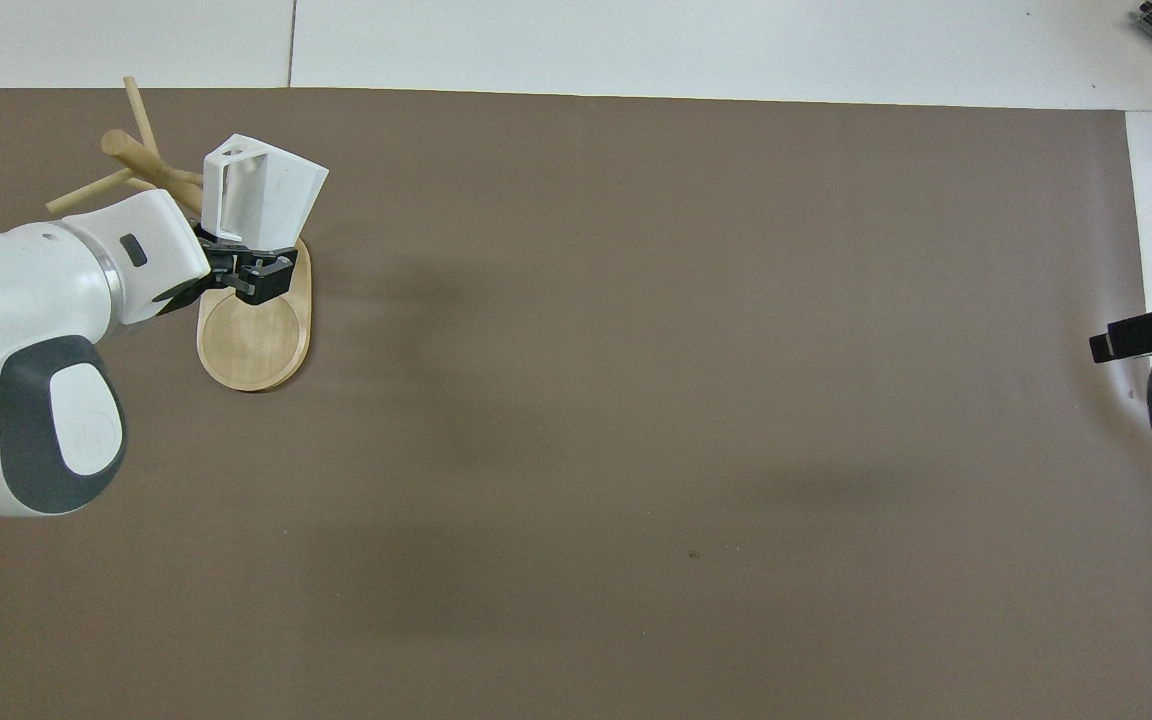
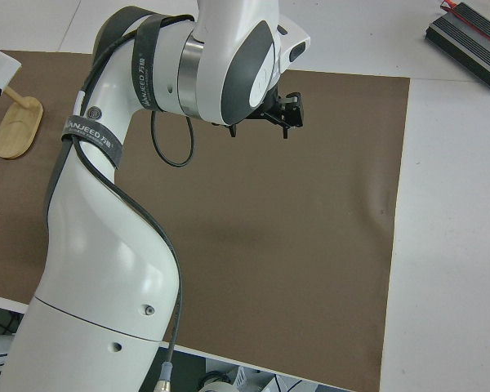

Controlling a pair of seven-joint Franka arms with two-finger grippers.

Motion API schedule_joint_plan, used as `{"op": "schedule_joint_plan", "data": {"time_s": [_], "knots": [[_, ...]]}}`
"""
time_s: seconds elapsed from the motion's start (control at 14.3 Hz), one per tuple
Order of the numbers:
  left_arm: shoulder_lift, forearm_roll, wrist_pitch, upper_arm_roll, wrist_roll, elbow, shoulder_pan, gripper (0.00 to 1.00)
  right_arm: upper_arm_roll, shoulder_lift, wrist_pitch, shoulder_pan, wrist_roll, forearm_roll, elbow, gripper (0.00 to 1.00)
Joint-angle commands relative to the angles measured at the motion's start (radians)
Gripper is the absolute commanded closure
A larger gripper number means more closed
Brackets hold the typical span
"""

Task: Hang cup on rack
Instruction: 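Lower the cup onto a rack peg with the left gripper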

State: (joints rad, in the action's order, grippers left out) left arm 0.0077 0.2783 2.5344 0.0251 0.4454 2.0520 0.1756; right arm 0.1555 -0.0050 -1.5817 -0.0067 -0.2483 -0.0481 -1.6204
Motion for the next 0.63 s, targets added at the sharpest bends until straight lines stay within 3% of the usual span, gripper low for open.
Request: {"op": "schedule_joint_plan", "data": {"time_s": [0.0, 0.56], "knots": [[0.024, -0.027, 0.003, -0.002, -0.028, -0.023, -0.002, 1.0, 0.009, 0.002, 0.017, 0.001, 0.024, 0.019, 0.008, 0.0], [0.037, -0.027, 0.001, -0.01, -0.105, -0.016, -0.01, 1.0, 0.044, 0.003, 0.031, 0.002, 0.176, 0.016, 0.011, 0.0]]}}
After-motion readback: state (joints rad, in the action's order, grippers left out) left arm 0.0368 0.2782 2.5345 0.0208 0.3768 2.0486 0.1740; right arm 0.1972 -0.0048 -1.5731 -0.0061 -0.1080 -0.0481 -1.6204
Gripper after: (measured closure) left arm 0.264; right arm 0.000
